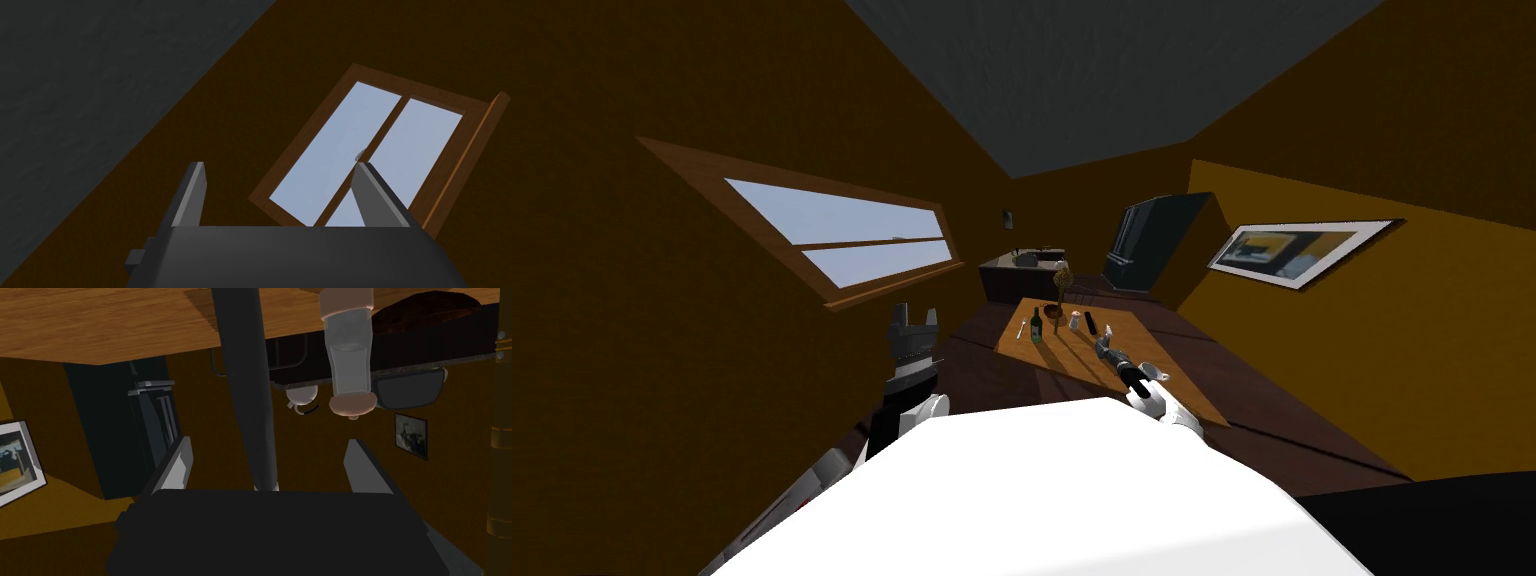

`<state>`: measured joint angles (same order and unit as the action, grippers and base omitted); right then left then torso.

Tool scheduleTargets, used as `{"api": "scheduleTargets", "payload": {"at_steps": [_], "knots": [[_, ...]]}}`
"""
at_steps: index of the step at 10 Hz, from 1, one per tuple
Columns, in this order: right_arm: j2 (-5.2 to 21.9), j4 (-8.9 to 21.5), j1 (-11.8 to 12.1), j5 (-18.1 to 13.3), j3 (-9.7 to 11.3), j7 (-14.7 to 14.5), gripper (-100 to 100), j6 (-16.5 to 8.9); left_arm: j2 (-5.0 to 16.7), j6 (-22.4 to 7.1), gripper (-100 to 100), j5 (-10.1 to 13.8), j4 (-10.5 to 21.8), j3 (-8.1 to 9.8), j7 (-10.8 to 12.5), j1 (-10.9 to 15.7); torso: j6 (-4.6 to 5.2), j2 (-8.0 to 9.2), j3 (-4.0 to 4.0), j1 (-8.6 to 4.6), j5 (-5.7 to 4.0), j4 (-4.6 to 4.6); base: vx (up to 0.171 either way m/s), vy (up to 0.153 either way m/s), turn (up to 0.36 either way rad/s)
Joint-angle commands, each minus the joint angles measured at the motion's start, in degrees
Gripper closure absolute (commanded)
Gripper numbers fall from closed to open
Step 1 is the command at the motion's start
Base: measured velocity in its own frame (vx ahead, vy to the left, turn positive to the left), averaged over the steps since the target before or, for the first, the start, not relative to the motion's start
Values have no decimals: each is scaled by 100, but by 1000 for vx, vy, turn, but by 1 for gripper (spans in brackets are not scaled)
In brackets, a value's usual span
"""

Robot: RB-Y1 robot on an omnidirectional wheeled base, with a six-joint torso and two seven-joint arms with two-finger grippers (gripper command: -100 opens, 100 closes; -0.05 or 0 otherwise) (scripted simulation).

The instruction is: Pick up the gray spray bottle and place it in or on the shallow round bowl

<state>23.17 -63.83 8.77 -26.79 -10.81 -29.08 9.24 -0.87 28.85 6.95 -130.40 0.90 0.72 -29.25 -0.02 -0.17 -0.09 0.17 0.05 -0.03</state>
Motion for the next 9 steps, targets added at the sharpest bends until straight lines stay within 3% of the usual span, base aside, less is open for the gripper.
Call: {"api": "scheduleTargets", "payload": {"at_steps": [1, 4, 5, 6, 7, 8, 9], "knots": [[97, 246, -66, -72, -86, -180, -100, -98, 0, 0, 0, 0, 0, 0, 0, 0, 0, 0, 0, 0, 0, 0, 53, 41, 105], [287, 584, -137, -183, -219, -468, -100, -279, 0, 0, 0, 0, 0, 0, 0, 0, 1, 3, 1, 1, -1, 0, 45, 49, 89], [222, 509, -104, -160, -208, -399, -100, -188, 0, 0, 0, 0, 0, 0, 0, 0, 0, 1, 1, 6, 1, 0, 26, 27, 21], [228, 513, -101, -165, -213, -424, 0, -211, 0, 0, 0, 0, 0, 0, 0, 0, 3, 9, 4, -3, -1, 1, 0, 0, 0], [245, 579, 83, -69, -326, -463, -100, 1, 0, 0, 0, 0, 0, 1, 0, 0, 3, 16, 8, -11, -3, 3, 55, 18, 99], [264, 646, 269, 27, -441, -504, -100, 144, 0, 0, 0, 0, 0, 0, 0, 0, 2, 6, 3, -9, -2, 1, 123, 28, 165], [264, 646, 269, 27, -441, -504, -100, 209, 0, 0, 0, 0, 0, 0, 0, -1, 1, -15, -8, -6, -2, -3, 108, 28, 33]]}}
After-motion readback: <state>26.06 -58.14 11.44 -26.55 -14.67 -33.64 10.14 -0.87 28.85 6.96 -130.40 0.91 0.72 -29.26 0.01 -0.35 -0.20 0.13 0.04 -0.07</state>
